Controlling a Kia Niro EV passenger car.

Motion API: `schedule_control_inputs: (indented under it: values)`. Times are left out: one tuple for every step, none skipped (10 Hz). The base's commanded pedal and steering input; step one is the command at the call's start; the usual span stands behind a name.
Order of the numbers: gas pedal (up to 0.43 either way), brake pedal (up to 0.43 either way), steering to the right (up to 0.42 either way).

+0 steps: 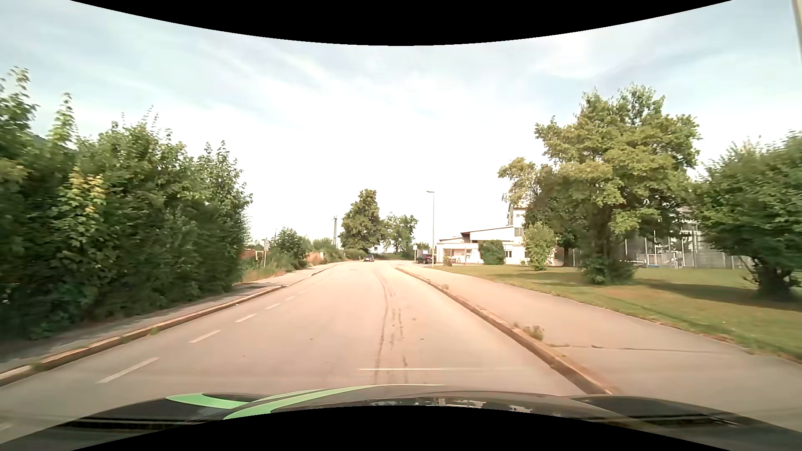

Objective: Follow the waypoints while adhering to traffic rules and regulations

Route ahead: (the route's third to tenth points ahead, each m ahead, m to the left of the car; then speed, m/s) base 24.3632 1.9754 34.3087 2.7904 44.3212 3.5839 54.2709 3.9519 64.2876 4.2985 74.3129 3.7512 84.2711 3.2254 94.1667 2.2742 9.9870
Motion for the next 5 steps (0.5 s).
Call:
schedule_control_inputs:
  values:
    - [0.189,0.0,-0.019]
    - [0.197,0.0,-0.019]
    - [0.197,0.0,-0.019]
    - [0.197,0.0,-0.019]
    - [0.197,0.0,-0.019]
